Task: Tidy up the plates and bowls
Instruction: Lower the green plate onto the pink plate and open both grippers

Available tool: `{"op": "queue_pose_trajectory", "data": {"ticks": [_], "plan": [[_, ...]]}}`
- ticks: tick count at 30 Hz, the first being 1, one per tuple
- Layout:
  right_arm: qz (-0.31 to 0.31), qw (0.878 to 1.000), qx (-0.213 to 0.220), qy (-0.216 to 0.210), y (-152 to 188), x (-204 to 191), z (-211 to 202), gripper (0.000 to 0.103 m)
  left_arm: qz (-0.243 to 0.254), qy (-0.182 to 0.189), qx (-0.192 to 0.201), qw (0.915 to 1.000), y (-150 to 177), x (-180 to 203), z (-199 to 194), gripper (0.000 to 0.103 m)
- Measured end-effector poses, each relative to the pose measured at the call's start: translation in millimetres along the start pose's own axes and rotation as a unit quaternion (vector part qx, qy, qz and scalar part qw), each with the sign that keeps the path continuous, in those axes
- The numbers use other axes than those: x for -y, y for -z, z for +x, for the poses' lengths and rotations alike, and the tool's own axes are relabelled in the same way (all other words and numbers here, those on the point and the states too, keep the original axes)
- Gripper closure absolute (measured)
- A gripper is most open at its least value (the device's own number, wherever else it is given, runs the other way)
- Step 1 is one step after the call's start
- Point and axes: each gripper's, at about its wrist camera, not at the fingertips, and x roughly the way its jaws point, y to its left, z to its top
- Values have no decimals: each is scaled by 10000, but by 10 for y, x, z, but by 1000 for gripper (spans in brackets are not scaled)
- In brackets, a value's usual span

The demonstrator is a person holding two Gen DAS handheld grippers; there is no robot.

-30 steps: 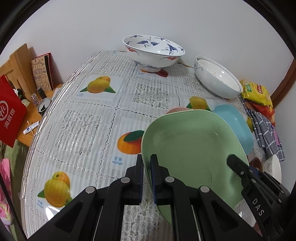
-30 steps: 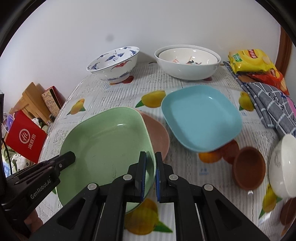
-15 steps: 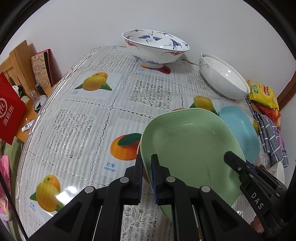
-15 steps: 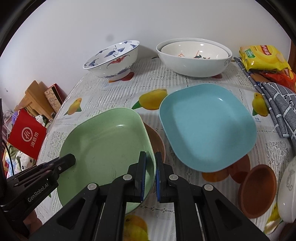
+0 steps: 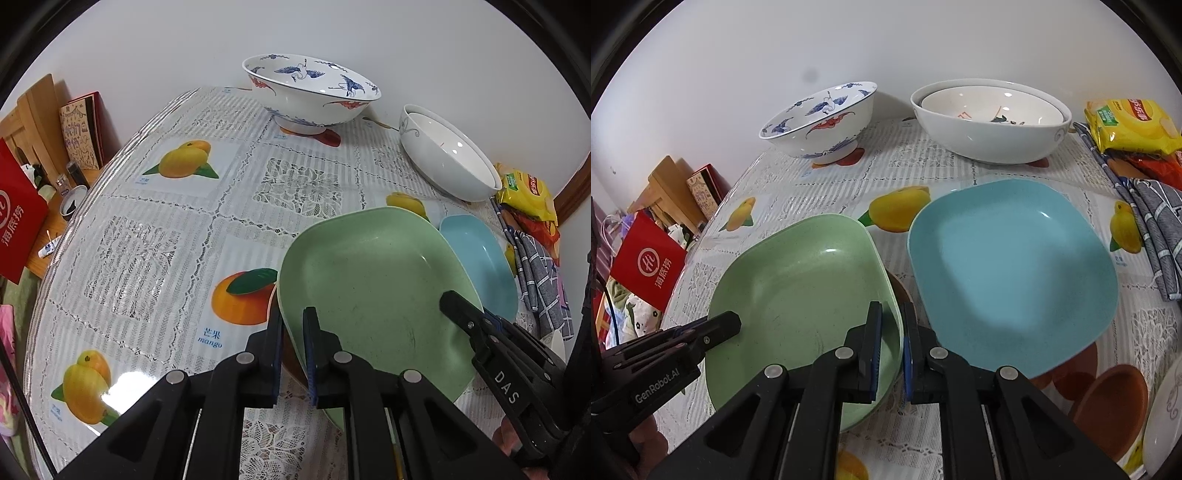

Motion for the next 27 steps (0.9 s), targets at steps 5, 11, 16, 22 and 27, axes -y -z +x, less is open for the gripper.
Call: {"op": "queue_pose_trajectory", "data": {"ticks": [5,11,16,22,27], "plan": [[-45,10000,-5,-28,-11,4,-3,92,-1,73,-56,10000,8,-10,-24,88],[-7,10000,29,-42,-1,2,-47,88,149,53,0,9999,62,35,-125,67],[-12,9999,101,70,-6,-35,-134,69,175,63,36,9998,91,25,-233,65],[46,9995,235,221,11,5,-349,61,287,90,117,9995,116,86,-372,65],[176,9988,328,323,127,136,-561,61,481,355,107,9982,186,240,-441,65]]}}
